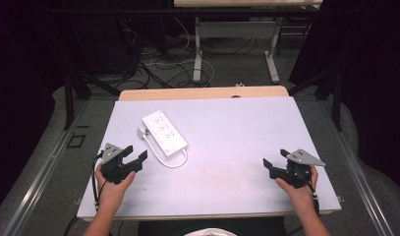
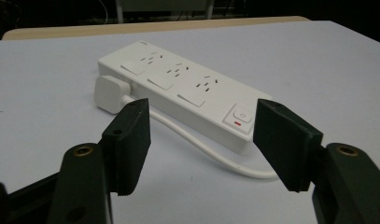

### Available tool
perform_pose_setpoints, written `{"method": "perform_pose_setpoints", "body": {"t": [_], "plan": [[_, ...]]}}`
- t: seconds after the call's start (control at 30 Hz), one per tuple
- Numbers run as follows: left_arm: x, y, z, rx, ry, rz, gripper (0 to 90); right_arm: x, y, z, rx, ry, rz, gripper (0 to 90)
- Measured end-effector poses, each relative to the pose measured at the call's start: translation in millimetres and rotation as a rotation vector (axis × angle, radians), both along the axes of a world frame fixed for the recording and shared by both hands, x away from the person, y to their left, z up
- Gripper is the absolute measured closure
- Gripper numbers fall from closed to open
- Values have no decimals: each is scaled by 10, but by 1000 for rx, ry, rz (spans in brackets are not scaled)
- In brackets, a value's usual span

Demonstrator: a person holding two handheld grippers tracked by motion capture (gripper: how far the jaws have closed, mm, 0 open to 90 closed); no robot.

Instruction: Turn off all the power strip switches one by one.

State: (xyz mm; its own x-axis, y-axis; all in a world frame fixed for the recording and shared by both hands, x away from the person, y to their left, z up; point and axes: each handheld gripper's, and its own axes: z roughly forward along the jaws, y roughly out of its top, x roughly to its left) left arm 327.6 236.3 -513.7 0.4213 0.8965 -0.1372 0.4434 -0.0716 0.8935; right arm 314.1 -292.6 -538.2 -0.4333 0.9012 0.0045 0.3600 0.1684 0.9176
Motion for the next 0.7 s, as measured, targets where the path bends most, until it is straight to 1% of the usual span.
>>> {"method": "perform_pose_setpoints", "body": {"t": [0.03,0.07,0.1,0.13,0.17,0.2,0.23,0.27,0.3,0.33,0.37,0.4,0.43,0.47,0.5,0.53,0.6,0.63,0.67,0.7], "plan": [[12,-9,11,2,3,-4,408,-2,-5,5,-8,-2,-3,230],[27,-21,29,0,16,-14,415,2,-6,4,-4,-11,5,230],[58,-53,57,0,29,-28,415,-3,-9,9,-10,-11,2,230],[58,-53,57,0,29,-28,415,-7,-7,11,-7,-10,-1,230],[80,-80,76,13,31,-26,415,-7,-7,11,-7,-10,-1,230],[108,-101,95,27,45,-33,407,-5,-5,7,-4,-13,-12,231],[139,-112,117,36,65,-50,406,-1,-8,5,-5,-11,-11,231],[168,-129,134,35,75,-59,406,-1,-8,5,-5,-11,-11,231],[192,-148,146,35,76,-65,407,0,-13,6,-7,-5,-11,231],[217,-167,164,43,83,-78,452,-4,-23,8,-5,6,-17,231],[263,-204,180,51,81,-88,465,-2,-25,4,-2,3,-19,231],[263,-204,180,51,81,-88,472,-2,-25,4,-2,3,-19,231],[293,-222,190,60,78,-100,479,1,-35,1,0,3,-20,231],[316,-249,198,56,81,-108,481,3,-38,-1,2,1,-22,231],[338,-266,209,64,77,-121,481,3,-38,-1,2,1,-22,231],[377,-319,236,56,78,-146,488,-7,-41,1,11,18,-33,231],[396,-343,250,54,78,-150,488,3,-50,-8,13,13,-34,230],[412,-360,262,52,86,-150,487,-1,-53,-7,15,21,-37,231],[429,-376,270,53,93,-151,486,4,-52,-13,22,14,-37,231],[452,-391,279,65,92,-144,486,4,-52,-13,22,14,-37,231]]}}
